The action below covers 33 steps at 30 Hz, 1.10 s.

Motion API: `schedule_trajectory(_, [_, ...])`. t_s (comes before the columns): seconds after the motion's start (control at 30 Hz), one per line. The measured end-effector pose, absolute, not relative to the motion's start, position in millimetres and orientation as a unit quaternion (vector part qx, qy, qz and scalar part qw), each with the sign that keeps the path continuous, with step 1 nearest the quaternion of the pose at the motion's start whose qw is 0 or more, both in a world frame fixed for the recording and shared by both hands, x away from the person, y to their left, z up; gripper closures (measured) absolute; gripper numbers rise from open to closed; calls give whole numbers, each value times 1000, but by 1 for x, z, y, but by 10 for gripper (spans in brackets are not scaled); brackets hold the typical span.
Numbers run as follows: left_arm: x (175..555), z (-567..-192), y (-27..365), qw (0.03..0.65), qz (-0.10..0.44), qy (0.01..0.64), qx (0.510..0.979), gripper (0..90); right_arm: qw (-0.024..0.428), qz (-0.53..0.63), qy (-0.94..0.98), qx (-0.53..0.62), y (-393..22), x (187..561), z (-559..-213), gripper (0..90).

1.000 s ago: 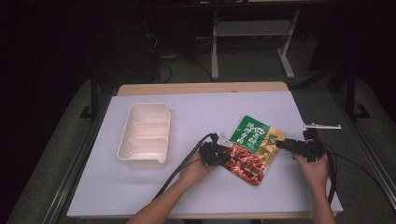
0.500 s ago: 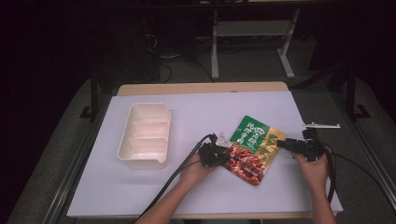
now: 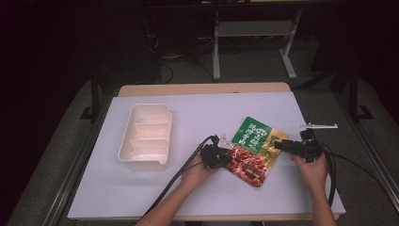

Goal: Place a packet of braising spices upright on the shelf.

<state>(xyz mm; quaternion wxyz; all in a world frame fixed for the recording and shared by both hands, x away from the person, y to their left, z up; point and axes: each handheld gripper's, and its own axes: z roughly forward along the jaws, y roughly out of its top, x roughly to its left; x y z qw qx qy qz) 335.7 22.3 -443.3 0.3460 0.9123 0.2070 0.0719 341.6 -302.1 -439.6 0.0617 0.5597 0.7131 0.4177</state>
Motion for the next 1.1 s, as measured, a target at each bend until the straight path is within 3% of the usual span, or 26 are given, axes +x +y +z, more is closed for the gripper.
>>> schedule_trajectory(0.5, [336,-443,21,341,74,205,914,890,53,400,706,581,-305,345,-447,510])
schedule_trajectory(0.9, [334,-442,20,339,81,203,915,890,-11,442,708,550,-293,345,-448,641])
schedule_trajectory(1.1, [334,-442,20,337,81,204,916,890,-15,429,726,536,-279,348,-450,698])
